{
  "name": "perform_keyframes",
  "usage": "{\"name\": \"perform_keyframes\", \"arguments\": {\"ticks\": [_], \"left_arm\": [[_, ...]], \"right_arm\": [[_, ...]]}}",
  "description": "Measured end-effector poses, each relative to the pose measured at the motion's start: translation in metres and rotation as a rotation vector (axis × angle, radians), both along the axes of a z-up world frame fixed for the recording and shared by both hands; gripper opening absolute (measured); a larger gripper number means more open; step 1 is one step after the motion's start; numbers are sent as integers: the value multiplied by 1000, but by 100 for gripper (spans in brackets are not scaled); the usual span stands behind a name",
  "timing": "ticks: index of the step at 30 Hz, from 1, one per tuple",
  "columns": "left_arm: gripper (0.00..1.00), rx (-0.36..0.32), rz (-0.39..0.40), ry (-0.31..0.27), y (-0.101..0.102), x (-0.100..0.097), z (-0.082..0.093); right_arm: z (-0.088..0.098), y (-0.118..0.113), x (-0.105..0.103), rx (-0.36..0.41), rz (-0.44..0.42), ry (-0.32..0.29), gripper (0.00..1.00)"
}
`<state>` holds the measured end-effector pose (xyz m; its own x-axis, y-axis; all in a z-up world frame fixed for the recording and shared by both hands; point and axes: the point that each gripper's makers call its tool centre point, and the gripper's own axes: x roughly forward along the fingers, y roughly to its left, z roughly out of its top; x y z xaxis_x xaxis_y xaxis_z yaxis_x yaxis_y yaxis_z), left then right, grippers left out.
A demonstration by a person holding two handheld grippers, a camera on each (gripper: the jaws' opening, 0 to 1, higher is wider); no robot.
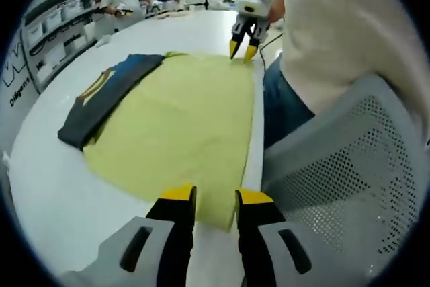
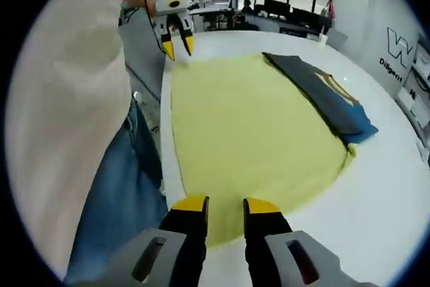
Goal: Fold the garment on the visible template until the final outline fits inside the template.
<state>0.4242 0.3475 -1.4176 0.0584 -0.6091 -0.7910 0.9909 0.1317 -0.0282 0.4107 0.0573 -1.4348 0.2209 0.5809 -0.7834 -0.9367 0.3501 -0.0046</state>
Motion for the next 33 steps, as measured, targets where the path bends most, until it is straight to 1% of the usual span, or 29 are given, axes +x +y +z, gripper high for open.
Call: {"name": "perform_keyframes", "arguments": {"ticks": [1,6,8,11,12,13,16,18,20,21,25,28,31,33], "left_arm": [[20,19,-23,-6,3,-3,-3],[19,65,-78,-13,12,-12,-13],[18,89,-98,-27,15,-13,-18],[14,106,-107,-34,18,-12,-22],[14,113,-106,-35,20,-11,-24],[13,112,-105,-34,20,-11,-25],[11,111,-91,-31,21,-9,-27],[9,105,-82,-29,19,-7,-27],[6,94,-53,-19,20,-3,-27],[6,88,-48,-6,20,-4,-27],[5,76,-27,-3,21,-4,-28],[2,75,-15,2,21,-4,-28],[0,81,-18,10,22,-5,-27],[0,84,-9,28,23,-6,-23]], "right_arm": [[0,0,-3,-5,10,-1,15],[-2,-4,-15,-35,35,0,16],[-4,-6,-17,-48,42,-5,15],[-5,-8,-17,-60,44,-8,16],[-5,-9,-17,-64,47,-9,16],[-5,-9,-17,-75,83,-34,17],[-4,-9,-16,-70,81,-33,17],[-2,-11,-14,-80,88,-35,14],[-2,-12,-13,-77,87,-33,12],[-1,-13,-13,-77,87,-34,11],[1,-14,-11,-77,97,-55,2],[3,-12,-10,-92,117,-63,0],[5,-12,-10,-99,118,-43,0],[10,-11,-13,-97,125,-21,0]]}}
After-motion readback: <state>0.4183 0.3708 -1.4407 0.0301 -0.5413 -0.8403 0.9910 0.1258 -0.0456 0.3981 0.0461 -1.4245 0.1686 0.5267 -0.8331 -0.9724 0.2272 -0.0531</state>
